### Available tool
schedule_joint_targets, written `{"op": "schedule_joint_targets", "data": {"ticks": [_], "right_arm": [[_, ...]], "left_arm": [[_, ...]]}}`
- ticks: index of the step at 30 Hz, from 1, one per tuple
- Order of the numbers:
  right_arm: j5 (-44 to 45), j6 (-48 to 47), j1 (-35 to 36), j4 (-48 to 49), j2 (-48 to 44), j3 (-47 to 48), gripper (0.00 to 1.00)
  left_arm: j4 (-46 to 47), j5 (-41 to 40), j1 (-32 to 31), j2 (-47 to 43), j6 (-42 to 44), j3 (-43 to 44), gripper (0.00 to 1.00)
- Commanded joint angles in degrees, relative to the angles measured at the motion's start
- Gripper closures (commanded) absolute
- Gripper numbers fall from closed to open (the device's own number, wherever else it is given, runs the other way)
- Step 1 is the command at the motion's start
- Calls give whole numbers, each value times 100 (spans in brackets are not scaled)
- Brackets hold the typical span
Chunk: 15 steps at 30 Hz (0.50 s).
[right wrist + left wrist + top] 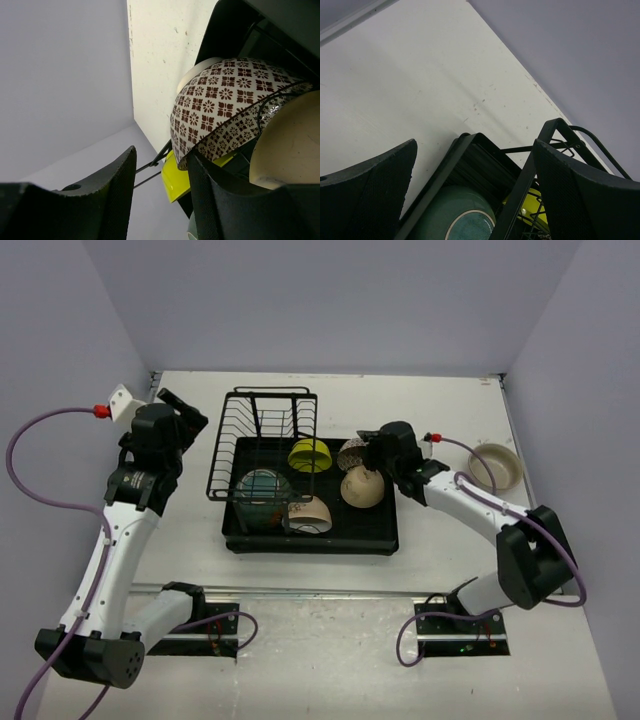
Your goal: Unload the bowls from the dish rack
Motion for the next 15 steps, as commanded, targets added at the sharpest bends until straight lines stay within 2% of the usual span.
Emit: {"op": "schedule_joint_targets", "data": {"ticks": [1, 8, 15], "right_arm": [[84, 130, -13, 90, 74, 302, 54], [129, 192, -13, -94, 250, 530, 59], [155, 288, -13, -121, 259, 364, 64]], "left_arm": [[98, -141, 80, -76, 135, 172, 4], [107, -88, 132, -67, 109, 190, 4], [116, -62, 185, -67, 100, 181, 4]]}}
